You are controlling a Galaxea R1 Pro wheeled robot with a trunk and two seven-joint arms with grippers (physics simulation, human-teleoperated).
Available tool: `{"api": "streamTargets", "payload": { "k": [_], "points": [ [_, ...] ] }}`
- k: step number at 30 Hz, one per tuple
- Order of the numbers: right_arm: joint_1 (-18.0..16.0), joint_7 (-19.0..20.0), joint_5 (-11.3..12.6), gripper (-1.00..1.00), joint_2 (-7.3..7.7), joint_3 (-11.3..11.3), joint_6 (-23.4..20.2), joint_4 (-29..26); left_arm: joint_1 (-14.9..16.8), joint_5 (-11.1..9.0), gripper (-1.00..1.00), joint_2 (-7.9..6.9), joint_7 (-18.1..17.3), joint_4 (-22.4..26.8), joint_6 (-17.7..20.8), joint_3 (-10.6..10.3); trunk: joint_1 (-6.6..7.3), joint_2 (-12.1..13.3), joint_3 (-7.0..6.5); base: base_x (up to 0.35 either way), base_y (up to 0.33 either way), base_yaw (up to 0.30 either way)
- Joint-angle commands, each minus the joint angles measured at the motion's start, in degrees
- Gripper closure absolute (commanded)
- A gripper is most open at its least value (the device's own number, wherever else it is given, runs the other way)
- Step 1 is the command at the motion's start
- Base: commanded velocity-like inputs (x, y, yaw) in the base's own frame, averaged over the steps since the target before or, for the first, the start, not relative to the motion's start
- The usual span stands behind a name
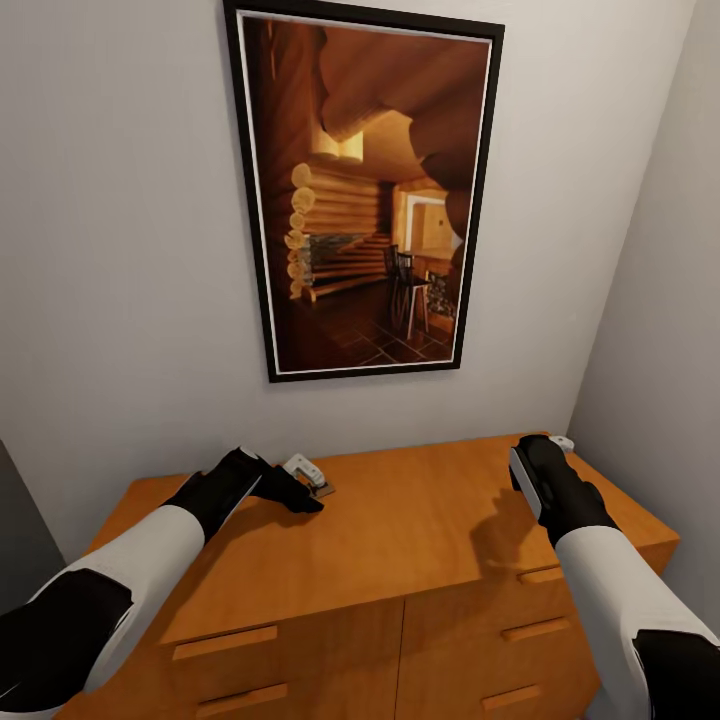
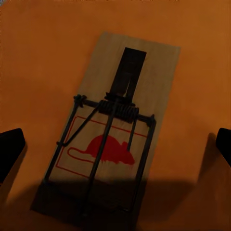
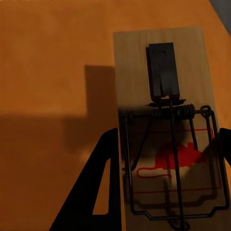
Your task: Take the four mousetraps from the cabinet in the bathroom and place them on the bathroom floor. Make sure all four end up on the same floor surface, and ensure that at least two of them are either under or directly next to the same bathroom sink.
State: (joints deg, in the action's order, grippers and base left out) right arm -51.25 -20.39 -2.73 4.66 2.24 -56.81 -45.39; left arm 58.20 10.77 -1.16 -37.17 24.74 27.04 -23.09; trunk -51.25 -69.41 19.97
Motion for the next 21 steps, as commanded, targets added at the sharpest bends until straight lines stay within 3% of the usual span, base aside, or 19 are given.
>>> {"api": "streamTargets", "payload": {
  "k": [1,2,3,21],
  "points": [
    [0.0,0.2,-0.2,1.0,-0.01,0.0,-0.3,-0.1,0.0,1.2,-1.0,-0.02,-0.4,-0.8,0.0,-0.3,-0.01,0.0,0.09,0.0,0.0,0.0],
    [0.0,0.2,-0.2,1.0,-0.01,0.0,-0.3,-0.1,0.0,1.2,-1.0,0.0,-0.4,-1.2,0.0,-0.3,-0.01,0.0,0.09,0.0,0.0,0.0],
    [0.0,0.2,-0.2,1.0,-0.01,0.0,-0.3,-0.1,0.0,1.2,1.0,0.0,-0.4,-1.4,0.0,-0.3,-0.01,0.0,0.09,0.0,0.0,0.0],
    [0.0,0.2,-0.2,1.0,-0.06,0.1,-0.2,-0.1,0.0,1.3,1.0,0.14,-0.4,-3.1,-0.6,-0.3,-0.01,0.0,0.09,0.0,0.0,0.0]
  ]
}}
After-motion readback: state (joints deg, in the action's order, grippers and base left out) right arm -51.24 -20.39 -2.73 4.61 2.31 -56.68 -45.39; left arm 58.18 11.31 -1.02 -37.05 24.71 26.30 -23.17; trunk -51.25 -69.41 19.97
